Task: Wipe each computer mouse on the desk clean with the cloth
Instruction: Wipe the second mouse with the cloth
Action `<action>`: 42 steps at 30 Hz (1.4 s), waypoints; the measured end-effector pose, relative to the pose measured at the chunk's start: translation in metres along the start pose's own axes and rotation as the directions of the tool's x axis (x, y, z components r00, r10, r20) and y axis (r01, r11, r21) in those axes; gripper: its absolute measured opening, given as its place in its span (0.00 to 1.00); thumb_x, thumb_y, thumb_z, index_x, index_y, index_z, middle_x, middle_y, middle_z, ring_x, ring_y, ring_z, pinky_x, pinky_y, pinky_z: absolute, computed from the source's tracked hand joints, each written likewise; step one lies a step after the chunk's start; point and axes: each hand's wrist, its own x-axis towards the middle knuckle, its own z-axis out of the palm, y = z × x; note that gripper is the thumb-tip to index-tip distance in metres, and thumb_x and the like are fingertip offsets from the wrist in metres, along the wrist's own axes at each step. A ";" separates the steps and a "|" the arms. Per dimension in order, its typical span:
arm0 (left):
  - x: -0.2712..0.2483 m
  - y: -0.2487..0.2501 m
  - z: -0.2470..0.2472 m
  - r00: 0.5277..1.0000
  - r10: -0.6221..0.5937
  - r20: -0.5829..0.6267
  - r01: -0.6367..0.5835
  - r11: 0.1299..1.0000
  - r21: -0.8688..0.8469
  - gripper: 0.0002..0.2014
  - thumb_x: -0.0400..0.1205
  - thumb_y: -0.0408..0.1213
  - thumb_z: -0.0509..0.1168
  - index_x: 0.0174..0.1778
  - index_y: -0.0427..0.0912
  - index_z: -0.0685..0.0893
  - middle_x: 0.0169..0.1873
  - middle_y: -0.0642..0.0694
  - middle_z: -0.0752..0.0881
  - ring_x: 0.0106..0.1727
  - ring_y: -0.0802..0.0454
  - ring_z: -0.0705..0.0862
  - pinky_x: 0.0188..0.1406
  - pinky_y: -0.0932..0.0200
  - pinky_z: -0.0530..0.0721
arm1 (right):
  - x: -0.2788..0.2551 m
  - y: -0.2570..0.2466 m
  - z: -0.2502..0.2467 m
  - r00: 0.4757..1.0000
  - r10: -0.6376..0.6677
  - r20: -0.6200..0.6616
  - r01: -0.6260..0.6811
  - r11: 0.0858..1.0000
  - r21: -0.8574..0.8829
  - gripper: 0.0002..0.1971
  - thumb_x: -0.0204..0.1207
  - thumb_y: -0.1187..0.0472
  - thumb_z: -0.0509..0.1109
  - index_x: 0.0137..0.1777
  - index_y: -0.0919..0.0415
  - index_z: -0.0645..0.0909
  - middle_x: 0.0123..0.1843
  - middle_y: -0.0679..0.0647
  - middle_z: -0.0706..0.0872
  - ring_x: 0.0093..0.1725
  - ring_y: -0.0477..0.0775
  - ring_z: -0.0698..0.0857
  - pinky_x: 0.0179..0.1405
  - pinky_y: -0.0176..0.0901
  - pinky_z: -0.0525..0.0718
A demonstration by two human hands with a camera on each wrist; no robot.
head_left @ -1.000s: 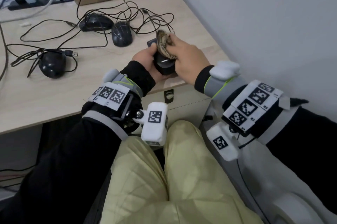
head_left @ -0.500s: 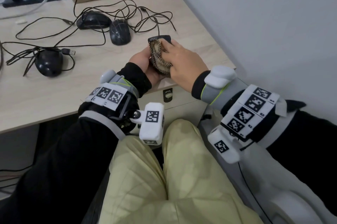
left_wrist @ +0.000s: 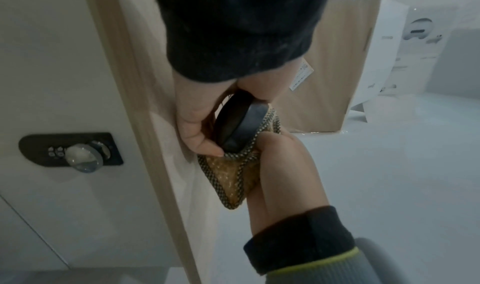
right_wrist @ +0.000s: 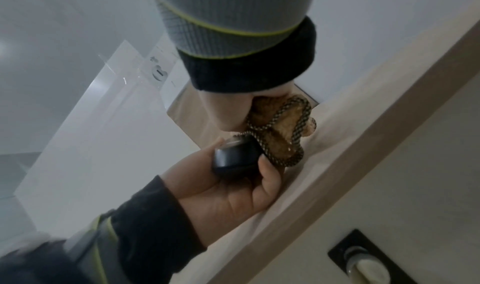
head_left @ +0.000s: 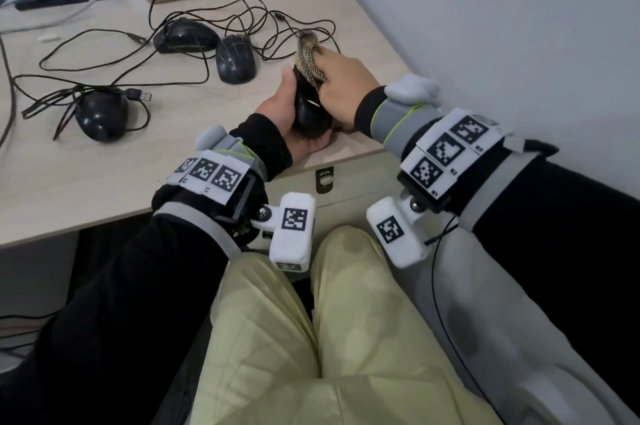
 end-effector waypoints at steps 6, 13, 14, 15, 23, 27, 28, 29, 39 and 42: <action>-0.006 0.001 0.008 1.000 -0.017 -0.017 0.018 0.999 0.043 0.34 0.79 0.70 0.34 0.48 0.51 0.79 0.39 0.48 0.86 0.41 0.50 0.84 0.33 0.61 0.83 | 0.002 0.002 0.000 0.995 -0.099 0.025 0.099 0.995 0.013 0.29 0.71 0.70 0.54 0.73 0.58 0.72 0.78 0.55 0.70 0.76 0.58 0.69 0.74 0.47 0.66; -0.011 0.008 0.011 1.000 -0.008 0.021 0.014 0.953 -0.303 0.40 0.75 0.75 0.37 0.48 0.45 0.82 0.42 0.42 0.90 0.49 0.44 0.86 0.52 0.49 0.81 | -0.031 -0.004 0.002 0.966 -0.259 0.008 0.257 0.960 0.109 0.37 0.59 0.64 0.47 0.71 0.58 0.76 0.80 0.55 0.67 0.77 0.57 0.69 0.75 0.49 0.67; -0.011 0.010 0.008 1.000 0.018 0.002 -0.016 0.945 -0.327 0.40 0.77 0.73 0.38 0.44 0.42 0.83 0.36 0.41 0.90 0.43 0.44 0.88 0.47 0.51 0.81 | -0.034 -0.006 0.004 0.959 -0.283 0.016 0.280 0.955 0.103 0.37 0.59 0.65 0.47 0.72 0.58 0.75 0.80 0.56 0.65 0.78 0.57 0.67 0.76 0.50 0.67; -0.010 0.012 0.006 0.999 0.037 -0.021 -0.042 0.937 -0.347 0.40 0.79 0.71 0.38 0.41 0.39 0.83 0.31 0.40 0.89 0.36 0.44 0.89 0.42 0.52 0.81 | -0.038 -0.006 0.007 0.952 -0.306 0.022 0.302 0.949 0.094 0.37 0.59 0.66 0.47 0.72 0.58 0.74 0.81 0.56 0.64 0.79 0.58 0.66 0.76 0.52 0.67; -0.006 0.016 -0.015 0.997 0.064 -0.051 -0.074 0.966 -0.246 0.40 0.81 0.68 0.42 0.62 0.38 0.83 0.54 0.35 0.88 0.50 0.40 0.90 0.44 0.48 0.87 | -0.063 0.005 0.021 0.907 -0.420 -0.033 0.422 0.904 0.074 0.36 0.59 0.73 0.50 0.70 0.62 0.76 0.79 0.60 0.67 0.79 0.62 0.66 0.77 0.46 0.65; -0.008 0.021 -0.019 0.997 0.064 0.043 -0.053 0.974 -0.219 0.42 0.79 0.70 0.40 0.74 0.40 0.73 0.70 0.35 0.78 0.68 0.38 0.80 0.56 0.41 0.85 | -0.059 0.003 0.022 0.894 -0.435 -0.107 0.444 0.892 0.087 0.36 0.59 0.76 0.50 0.71 0.62 0.75 0.78 0.60 0.68 0.79 0.63 0.65 0.77 0.46 0.61; -0.010 0.022 -0.017 0.995 0.060 0.079 -0.044 0.981 -0.188 0.44 0.79 0.71 0.38 0.71 0.38 0.76 0.69 0.36 0.79 0.69 0.39 0.80 0.59 0.43 0.84 | -0.057 0.001 0.022 0.891 -0.438 -0.121 0.449 0.889 0.087 0.37 0.59 0.76 0.50 0.71 0.62 0.75 0.78 0.60 0.68 0.79 0.64 0.65 0.78 0.46 0.60; -0.013 0.023 -0.016 0.992 0.056 0.109 -0.041 0.989 -0.143 0.45 0.78 0.72 0.36 0.67 0.38 0.79 0.68 0.37 0.80 0.69 0.41 0.79 0.63 0.44 0.81 | -0.055 0.000 0.021 0.893 -0.430 -0.133 0.443 0.892 0.088 0.37 0.60 0.76 0.50 0.71 0.62 0.75 0.79 0.60 0.68 0.79 0.63 0.64 0.78 0.45 0.59; -0.023 0.025 -0.006 0.999 0.028 0.025 -0.031 0.991 0.133 0.42 0.75 0.74 0.35 0.47 0.46 0.85 0.36 0.45 0.88 0.34 0.51 0.84 0.30 0.67 0.77 | -0.024 0.004 -0.011 0.973 -0.158 -0.170 0.185 0.970 0.156 0.32 0.67 0.73 0.50 0.72 0.56 0.73 0.78 0.56 0.71 0.74 0.60 0.73 0.69 0.51 0.76; -0.023 0.029 -0.008 1.000 0.018 0.010 -0.019 0.984 0.179 0.41 0.76 0.74 0.38 0.55 0.44 0.83 0.41 0.43 0.88 0.35 0.51 0.85 0.30 0.66 0.80 | -0.021 0.017 -0.021 0.960 0.120 -0.254 0.000 0.904 0.427 0.29 0.68 0.68 0.51 0.69 0.52 0.75 0.52 0.54 0.83 0.44 0.59 0.82 0.33 0.30 0.83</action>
